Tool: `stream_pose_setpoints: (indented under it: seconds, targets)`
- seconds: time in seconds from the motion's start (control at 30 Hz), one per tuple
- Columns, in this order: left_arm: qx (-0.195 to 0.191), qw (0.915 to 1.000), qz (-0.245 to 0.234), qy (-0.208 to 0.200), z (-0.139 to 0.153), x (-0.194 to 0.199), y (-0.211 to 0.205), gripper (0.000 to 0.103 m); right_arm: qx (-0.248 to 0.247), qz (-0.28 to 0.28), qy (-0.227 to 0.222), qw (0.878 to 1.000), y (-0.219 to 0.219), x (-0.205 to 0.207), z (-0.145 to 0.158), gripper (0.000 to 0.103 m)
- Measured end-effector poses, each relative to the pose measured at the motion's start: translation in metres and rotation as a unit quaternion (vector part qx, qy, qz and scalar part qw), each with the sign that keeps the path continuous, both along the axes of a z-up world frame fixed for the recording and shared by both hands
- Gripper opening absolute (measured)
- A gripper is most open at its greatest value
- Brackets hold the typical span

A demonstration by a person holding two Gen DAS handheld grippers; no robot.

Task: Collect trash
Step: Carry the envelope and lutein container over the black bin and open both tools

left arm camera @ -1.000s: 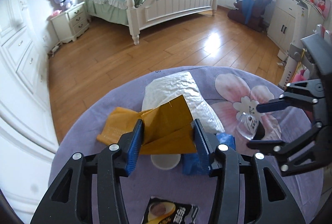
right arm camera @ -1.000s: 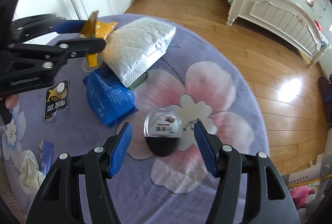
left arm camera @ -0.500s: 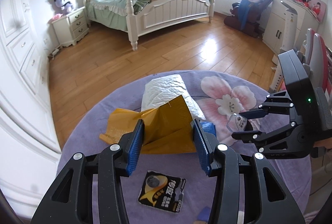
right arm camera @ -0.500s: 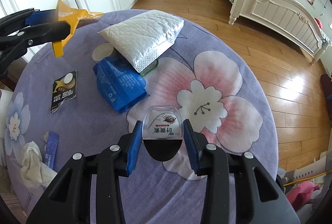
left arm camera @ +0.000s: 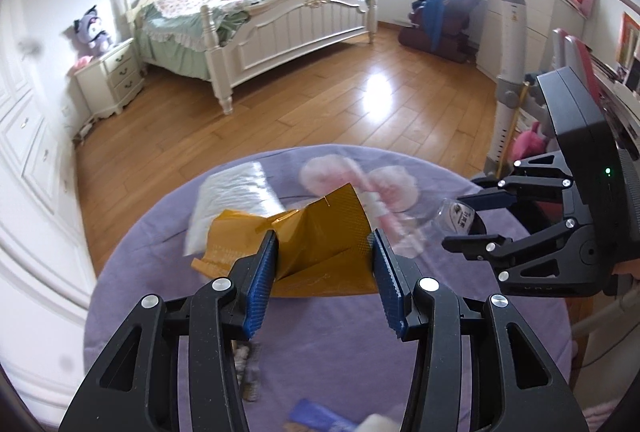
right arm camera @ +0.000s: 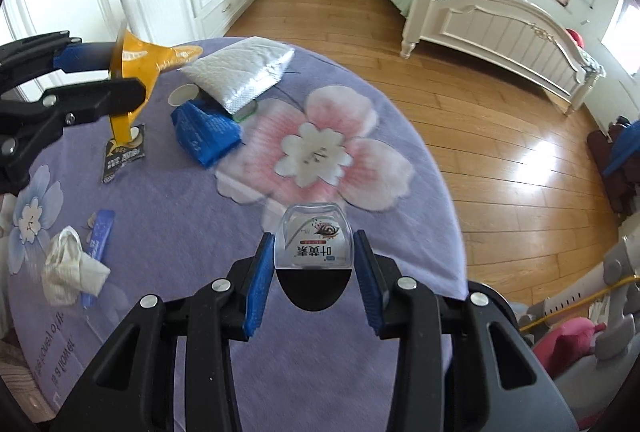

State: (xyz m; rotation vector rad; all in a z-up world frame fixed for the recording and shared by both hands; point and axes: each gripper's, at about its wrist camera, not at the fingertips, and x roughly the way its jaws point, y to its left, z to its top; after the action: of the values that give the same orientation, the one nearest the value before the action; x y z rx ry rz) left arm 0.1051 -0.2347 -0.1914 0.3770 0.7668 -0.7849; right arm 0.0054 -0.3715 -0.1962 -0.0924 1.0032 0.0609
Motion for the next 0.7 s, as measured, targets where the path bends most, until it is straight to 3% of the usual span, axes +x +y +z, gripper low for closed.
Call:
stream_pose_setpoints:
  seconds: [0.37,0.7]
  targets:
    - [-0.007,0.9971,-0.075,-0.011,-0.001,-0.059,-0.104,0.047,-0.007,-0.093,-0.005,0.996,-0.087,-0.053,0.002,0.038]
    - [-0.008,0.9919,-0.126,0.0,-0.013,-0.094,-0.18,0.047,0.0,-0.163,0.006,0.987,-0.154,-0.09,-0.016,0.038]
